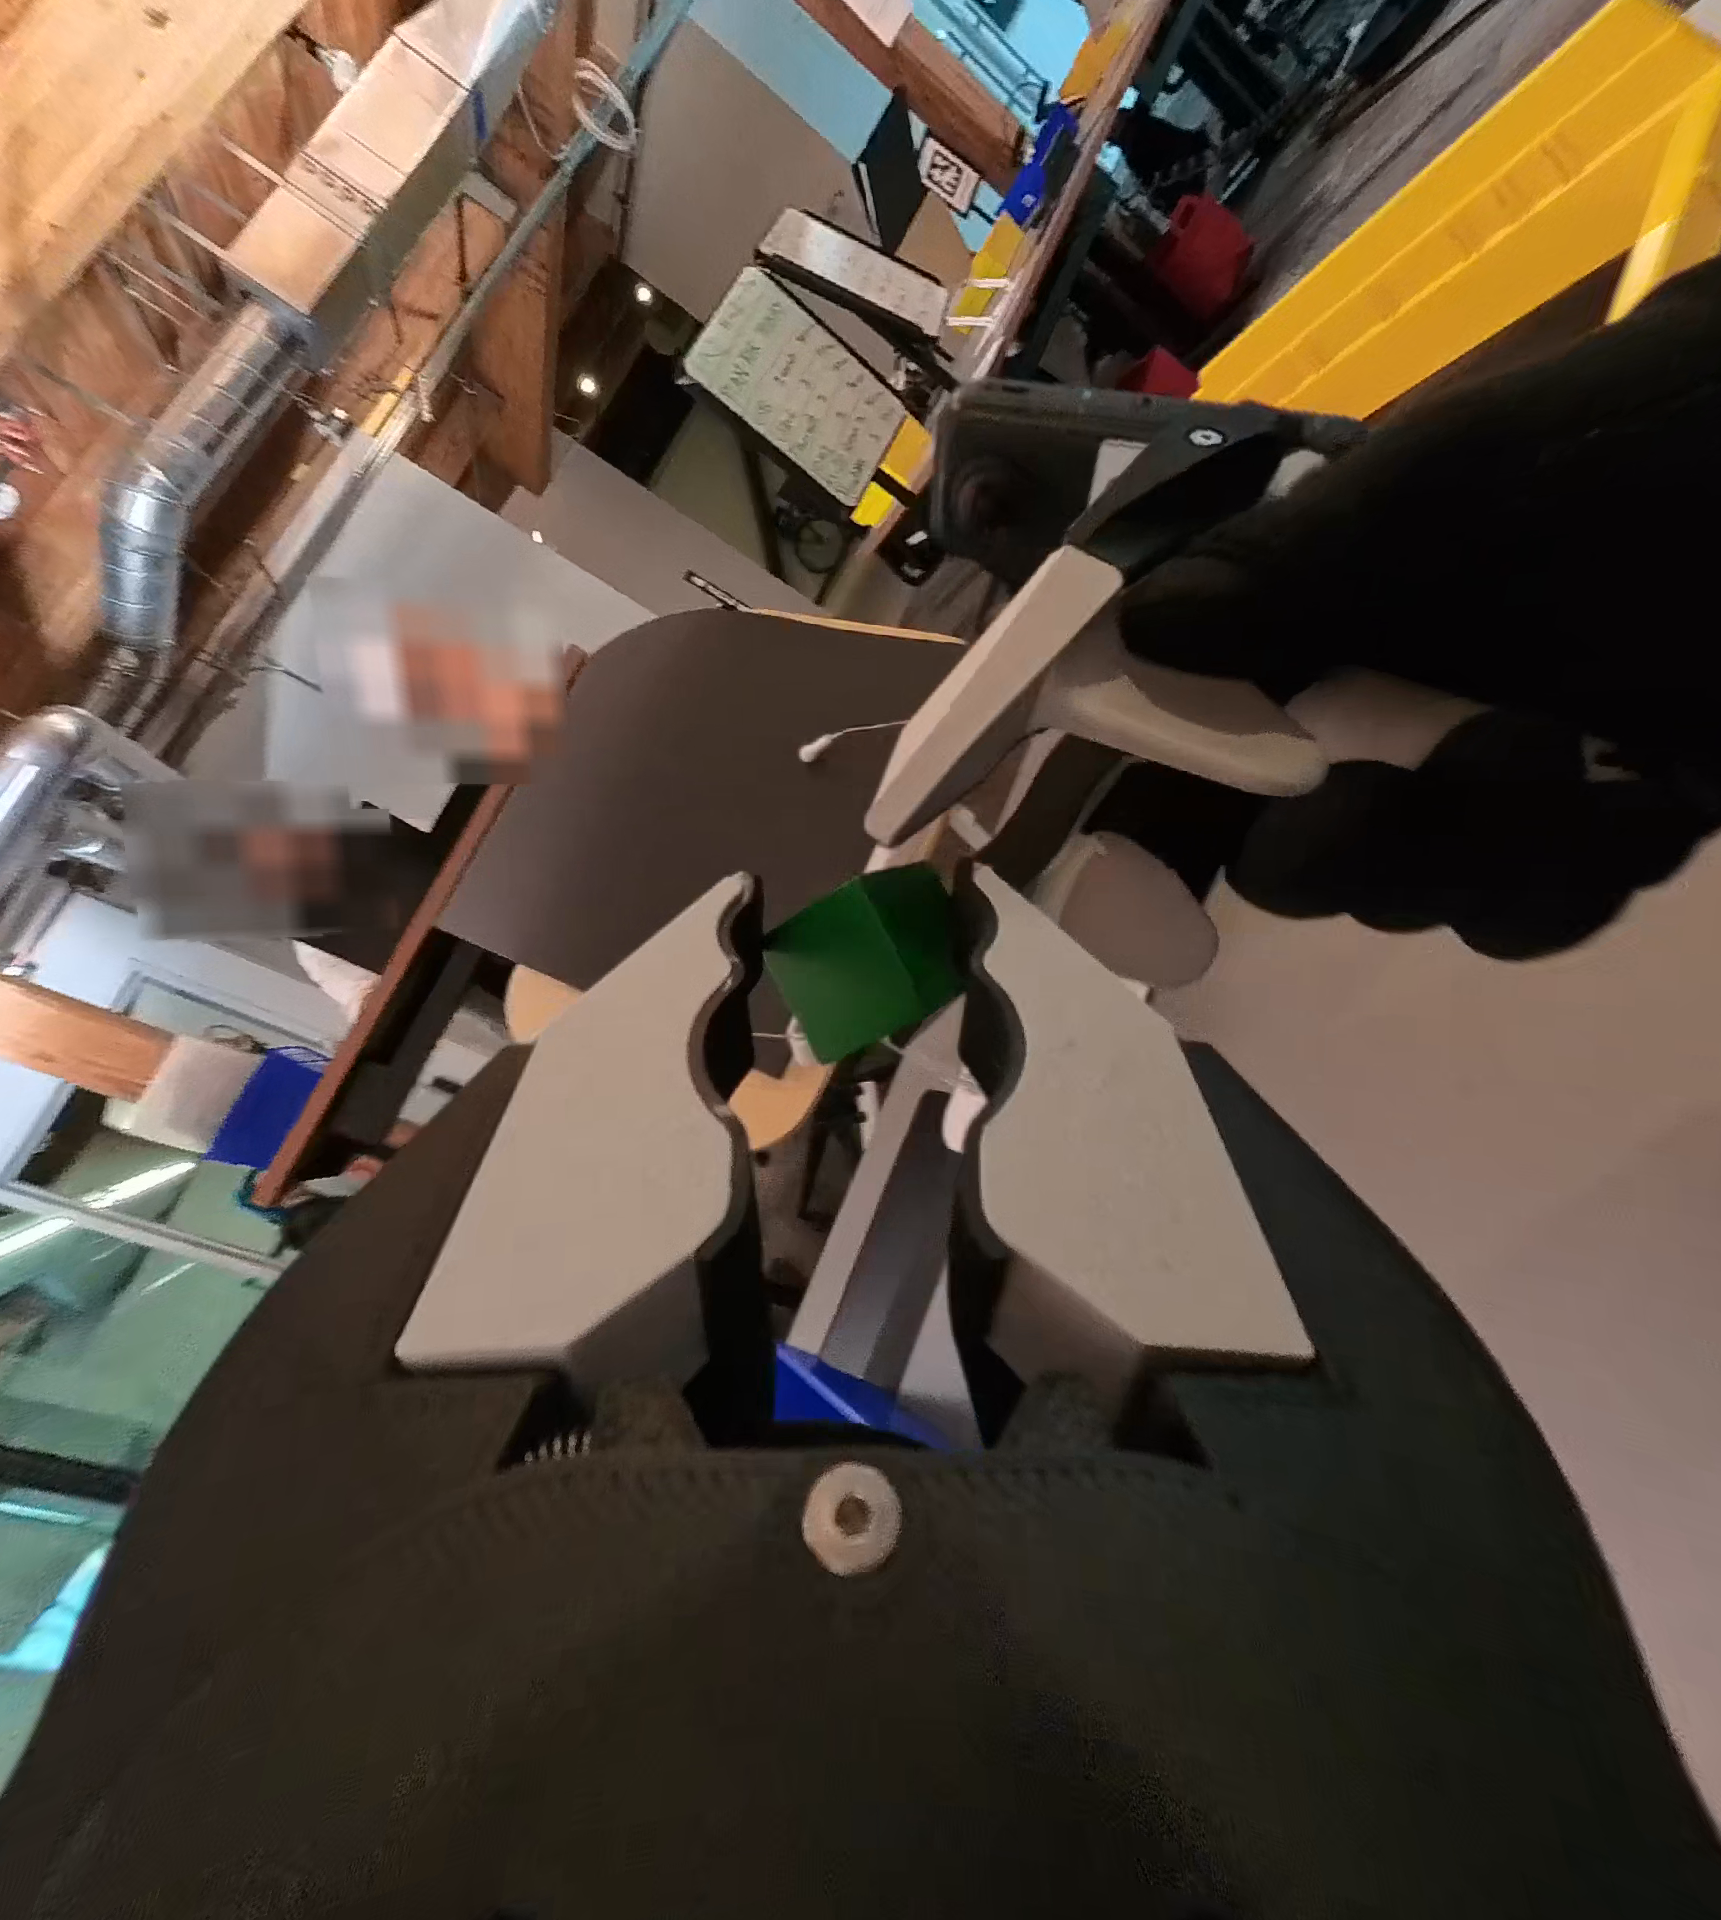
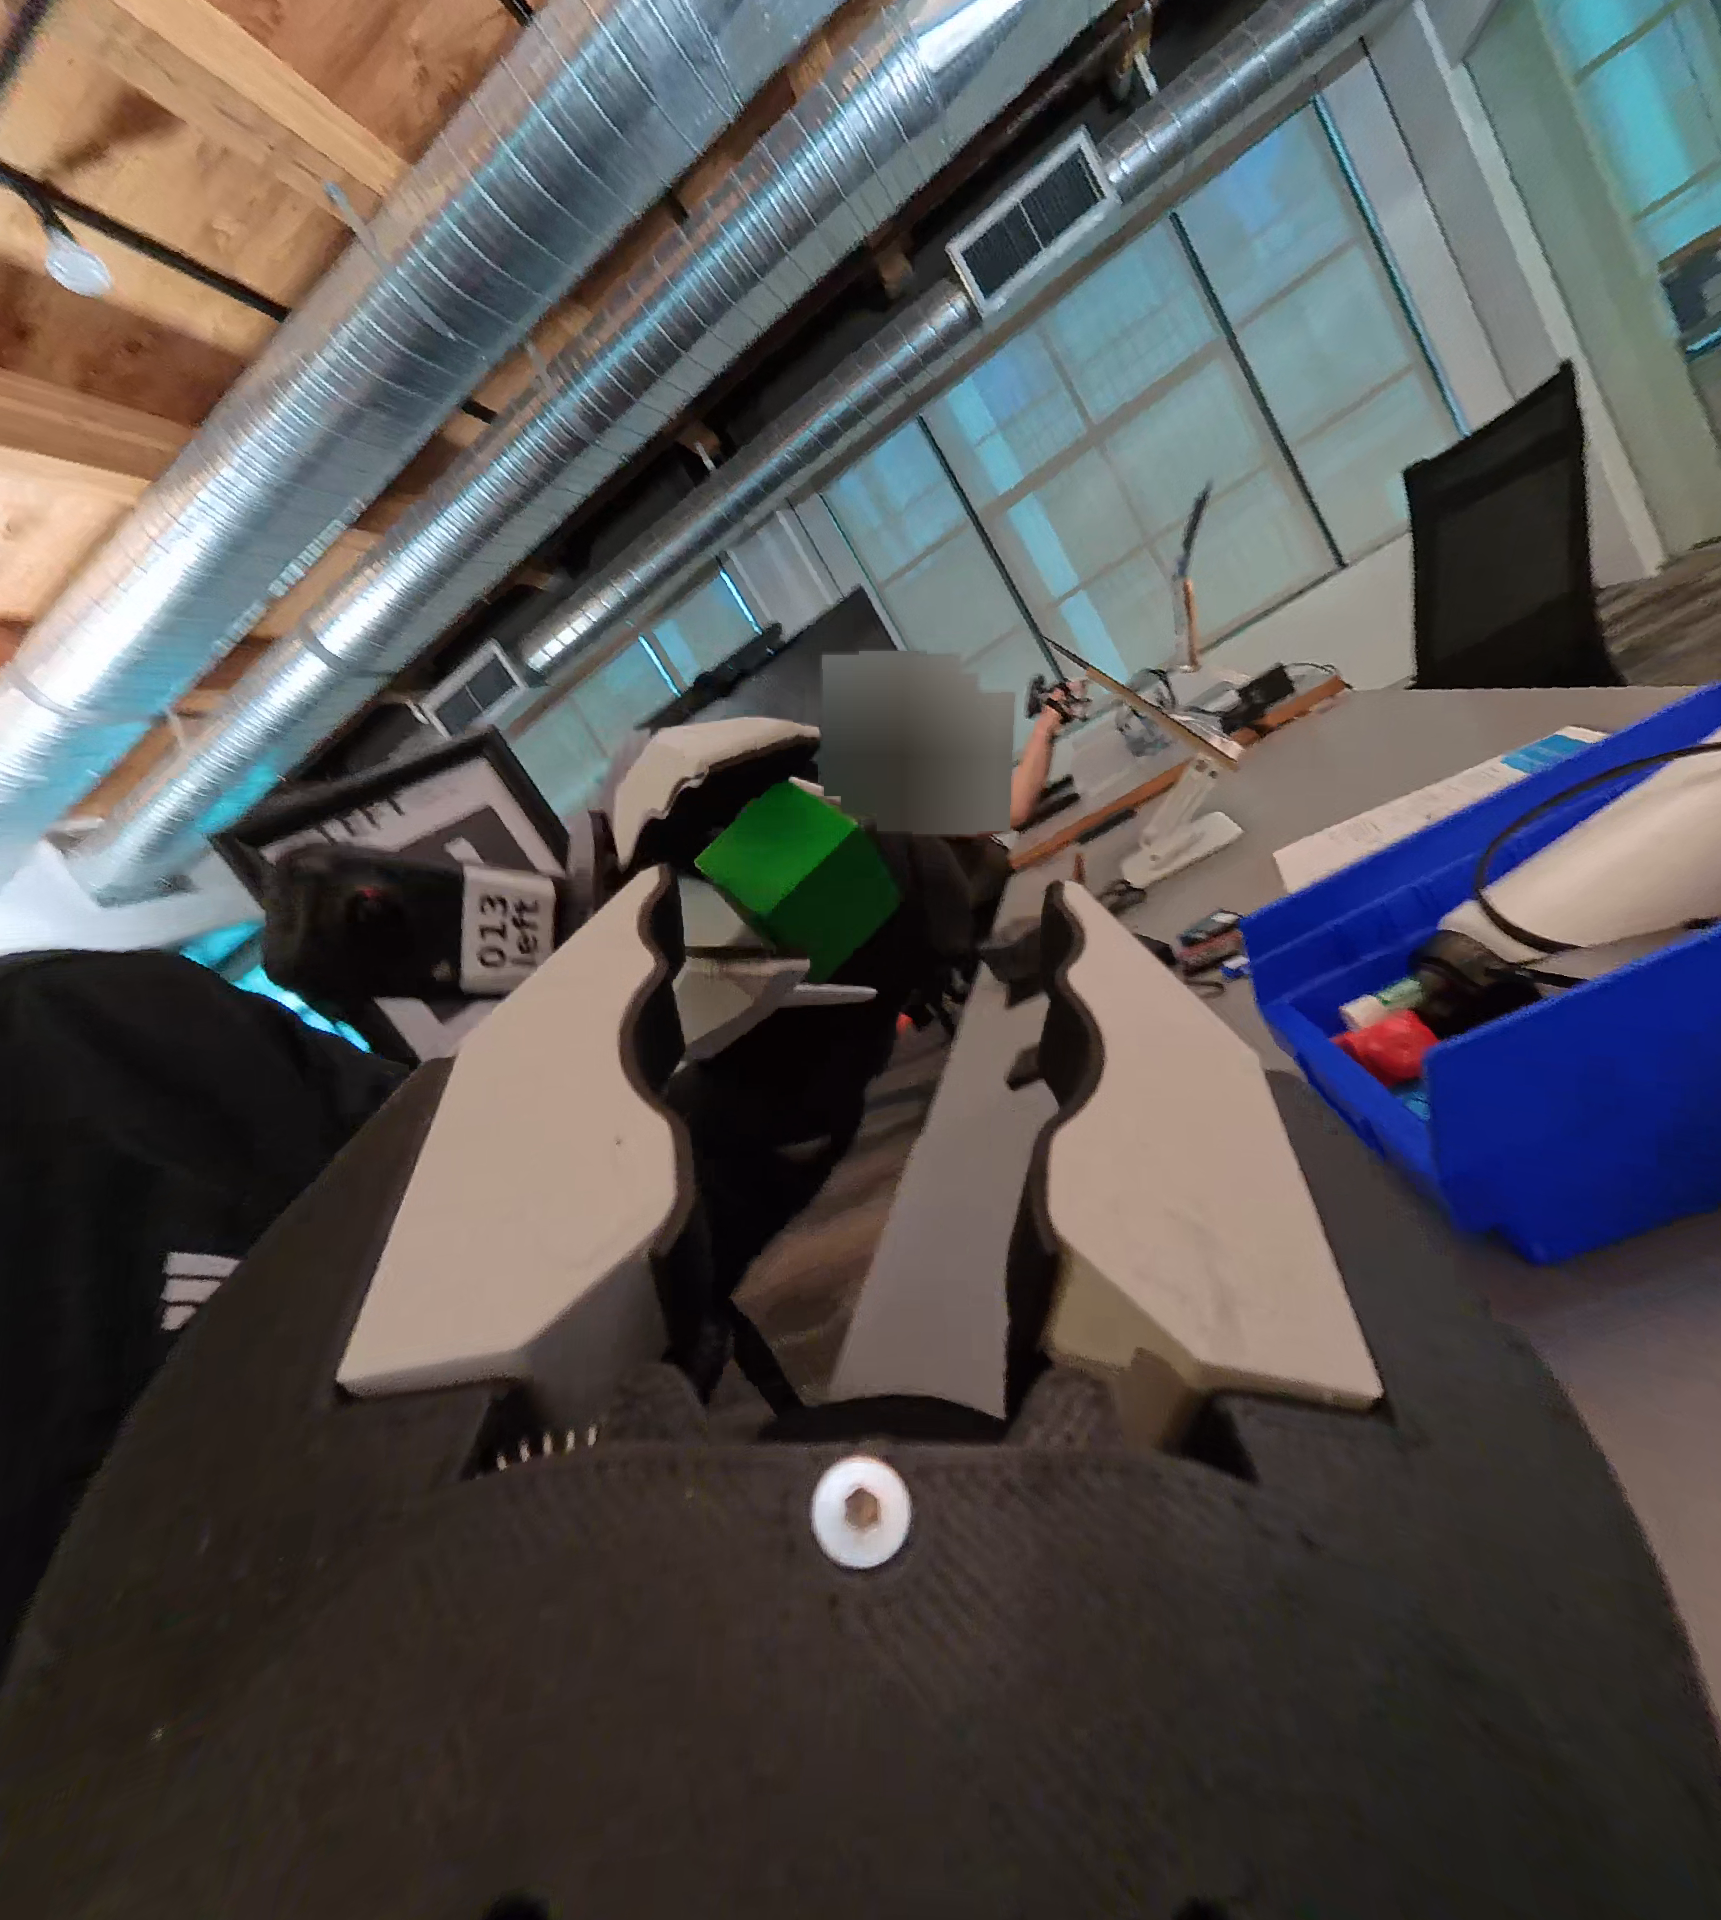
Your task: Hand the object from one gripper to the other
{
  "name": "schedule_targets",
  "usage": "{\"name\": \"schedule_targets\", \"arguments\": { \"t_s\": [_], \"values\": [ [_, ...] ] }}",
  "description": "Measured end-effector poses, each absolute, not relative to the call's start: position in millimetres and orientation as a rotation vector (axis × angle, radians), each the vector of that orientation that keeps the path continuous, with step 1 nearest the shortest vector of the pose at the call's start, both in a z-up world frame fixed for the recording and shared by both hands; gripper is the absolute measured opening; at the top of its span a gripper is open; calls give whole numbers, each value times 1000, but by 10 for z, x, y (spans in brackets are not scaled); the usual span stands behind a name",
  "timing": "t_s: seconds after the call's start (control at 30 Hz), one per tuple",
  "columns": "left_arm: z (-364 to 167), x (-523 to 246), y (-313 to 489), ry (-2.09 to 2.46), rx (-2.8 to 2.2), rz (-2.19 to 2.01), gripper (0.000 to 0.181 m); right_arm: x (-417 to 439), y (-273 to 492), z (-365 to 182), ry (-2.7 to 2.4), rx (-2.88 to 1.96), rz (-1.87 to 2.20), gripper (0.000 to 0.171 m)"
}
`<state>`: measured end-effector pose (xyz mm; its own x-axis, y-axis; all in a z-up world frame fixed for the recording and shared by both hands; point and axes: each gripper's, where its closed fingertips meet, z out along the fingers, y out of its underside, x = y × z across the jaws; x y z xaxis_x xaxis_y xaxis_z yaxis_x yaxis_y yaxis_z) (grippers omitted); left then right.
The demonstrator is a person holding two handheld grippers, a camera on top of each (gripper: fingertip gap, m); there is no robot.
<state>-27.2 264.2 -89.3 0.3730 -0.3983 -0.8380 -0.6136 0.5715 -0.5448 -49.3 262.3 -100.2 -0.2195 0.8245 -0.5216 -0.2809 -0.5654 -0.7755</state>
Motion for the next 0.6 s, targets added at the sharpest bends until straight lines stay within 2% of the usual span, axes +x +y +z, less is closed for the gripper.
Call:
{"name": "schedule_targets", "arguments": {
  "t_s": [0.33, 0.6],
  "values": [
    [-1442, -471, 2731, 1614, -1295, 323, 34, -485, 2631, -1370, -944, -1589, 1588, 62],
    [-1681, -395, 2416, 1770, -1415, 25, 34, -646, 2459, -1565, -1099, -1591, 1547, 55]
  ]
}}
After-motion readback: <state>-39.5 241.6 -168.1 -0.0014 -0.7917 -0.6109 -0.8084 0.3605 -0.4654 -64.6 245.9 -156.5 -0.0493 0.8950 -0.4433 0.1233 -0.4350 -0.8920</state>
